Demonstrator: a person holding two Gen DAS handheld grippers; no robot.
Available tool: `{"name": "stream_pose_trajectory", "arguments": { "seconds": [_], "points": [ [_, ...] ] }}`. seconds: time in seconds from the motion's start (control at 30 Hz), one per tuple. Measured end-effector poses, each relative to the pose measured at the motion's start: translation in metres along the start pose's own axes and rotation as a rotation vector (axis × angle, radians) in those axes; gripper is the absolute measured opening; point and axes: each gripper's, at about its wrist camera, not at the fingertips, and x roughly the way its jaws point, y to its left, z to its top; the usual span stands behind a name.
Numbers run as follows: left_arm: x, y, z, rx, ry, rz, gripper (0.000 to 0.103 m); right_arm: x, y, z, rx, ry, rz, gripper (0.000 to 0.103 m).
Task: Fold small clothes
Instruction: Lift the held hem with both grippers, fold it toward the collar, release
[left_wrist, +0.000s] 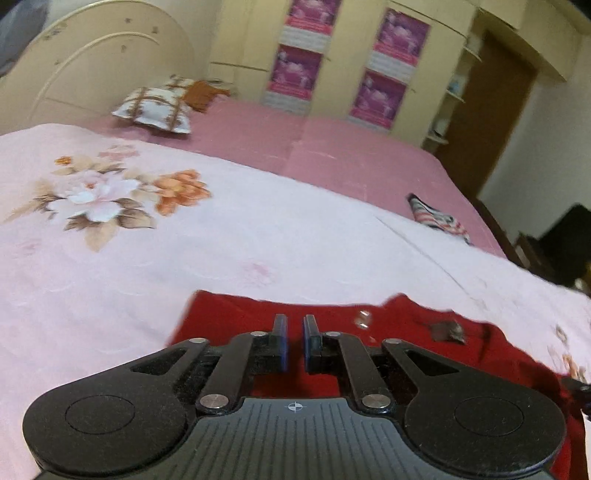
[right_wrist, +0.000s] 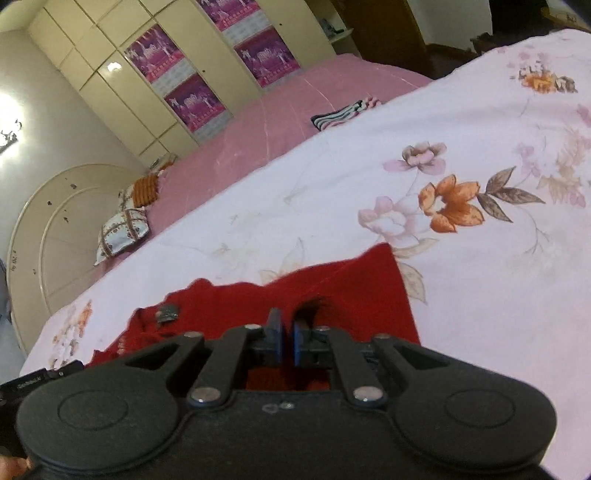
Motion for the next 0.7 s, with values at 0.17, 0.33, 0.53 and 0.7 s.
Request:
{"name": "stream_pose_trajectory", "arguments": {
  "seconds": [0.17, 0.33, 0.53, 0.7],
  "points": [
    [-0.013, 0.009, 0.000, 0.097, 0.053, -0.063, 0.007, -0.041, 0.002, 0.005, -0.100, -0.183, -0.082, 0.068],
    [-0.012, 0.006, -0.007, 0.147, 0.134, -0.126, 0.007, -0.033, 0.008, -0.008, -0.217, -0.096, -0.100, 0.062],
    [0.001, -0.004, -0.016, 0.171, 0.164, -0.117, 0.009, -0.014, 0.025, -0.013, -0.281, -0.048, -0.094, 0.062],
    [-0.013, -0.005, -0.014, 0.169, 0.143, -0.118, 0.083, -0.006, 0.036, -0.017, -0.315, -0.012, -0.067, 0.055]
  ]
}}
